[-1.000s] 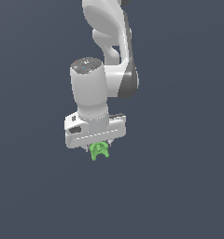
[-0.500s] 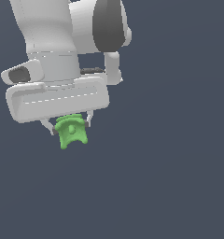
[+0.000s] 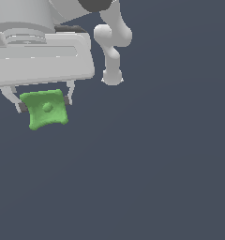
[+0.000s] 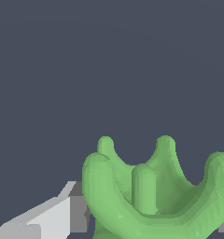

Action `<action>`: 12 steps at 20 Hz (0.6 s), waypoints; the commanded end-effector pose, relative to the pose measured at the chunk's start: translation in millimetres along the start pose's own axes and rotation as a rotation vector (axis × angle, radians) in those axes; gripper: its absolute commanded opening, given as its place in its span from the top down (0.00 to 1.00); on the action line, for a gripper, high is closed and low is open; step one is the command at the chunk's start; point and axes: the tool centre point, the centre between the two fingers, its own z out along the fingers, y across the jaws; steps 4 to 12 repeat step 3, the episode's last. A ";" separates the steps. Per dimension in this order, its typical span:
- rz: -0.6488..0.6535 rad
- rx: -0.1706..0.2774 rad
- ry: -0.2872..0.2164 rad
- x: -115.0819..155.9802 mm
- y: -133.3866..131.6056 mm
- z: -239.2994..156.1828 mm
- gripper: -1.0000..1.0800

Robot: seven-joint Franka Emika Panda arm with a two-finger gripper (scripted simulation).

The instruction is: Pick up the object and move it to a goal position.

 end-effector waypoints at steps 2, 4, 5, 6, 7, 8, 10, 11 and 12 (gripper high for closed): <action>-0.004 0.001 0.014 3.8 3.5 -7.9 1.00; -0.005 0.001 0.014 4.0 3.7 -8.3 1.00; -0.005 0.001 0.014 4.0 3.7 -8.3 1.00; -0.005 0.001 0.014 4.0 3.7 -8.3 1.00; -0.005 0.001 0.014 4.0 3.7 -8.3 1.00; -0.005 0.001 0.014 4.0 3.7 -8.3 1.00; -0.005 0.001 0.014 4.0 3.7 -8.3 1.00; -0.005 0.001 0.014 4.0 3.7 -8.3 1.00; -0.005 0.001 0.014 4.0 3.7 -8.3 1.00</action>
